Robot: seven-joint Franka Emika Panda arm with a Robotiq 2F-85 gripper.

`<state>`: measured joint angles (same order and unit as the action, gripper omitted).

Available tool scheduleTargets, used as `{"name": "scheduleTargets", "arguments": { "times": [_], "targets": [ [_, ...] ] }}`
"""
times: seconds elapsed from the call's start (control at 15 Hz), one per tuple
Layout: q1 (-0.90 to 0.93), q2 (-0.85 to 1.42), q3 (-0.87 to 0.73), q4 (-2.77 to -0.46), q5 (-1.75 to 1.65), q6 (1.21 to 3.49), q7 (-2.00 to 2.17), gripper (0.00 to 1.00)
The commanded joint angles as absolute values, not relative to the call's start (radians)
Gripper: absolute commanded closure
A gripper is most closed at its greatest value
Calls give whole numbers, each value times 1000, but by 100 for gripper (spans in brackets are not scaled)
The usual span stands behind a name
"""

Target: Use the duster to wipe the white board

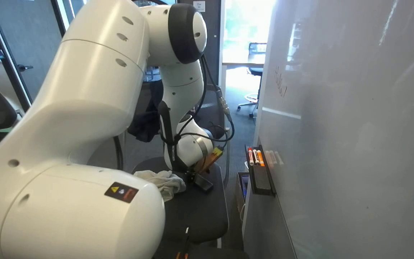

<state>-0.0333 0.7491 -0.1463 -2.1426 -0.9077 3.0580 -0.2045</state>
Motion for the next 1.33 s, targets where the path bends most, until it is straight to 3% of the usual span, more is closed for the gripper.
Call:
{"name": "scheduleTargets", "arguments": {
  "times": [0.0,0.27,0.33,0.4,0.73,0.8,1.27],
  "targets": [
    [-60,732,-94,-2132,-860,2966,-269,0],
    [-69,731,-62,-2125,-823,2918,-314,0],
    [-71,734,-56,-2122,-813,2911,-325,8],
    [-79,738,-45,-2120,-799,2903,-342,27],
    [-96,744,-23,-2116,-750,2888,-390,66],
    [-101,741,-18,-2118,-741,2885,-398,69],
    [-86,567,-76,-2218,-591,2723,-321,69]
  ]
}}
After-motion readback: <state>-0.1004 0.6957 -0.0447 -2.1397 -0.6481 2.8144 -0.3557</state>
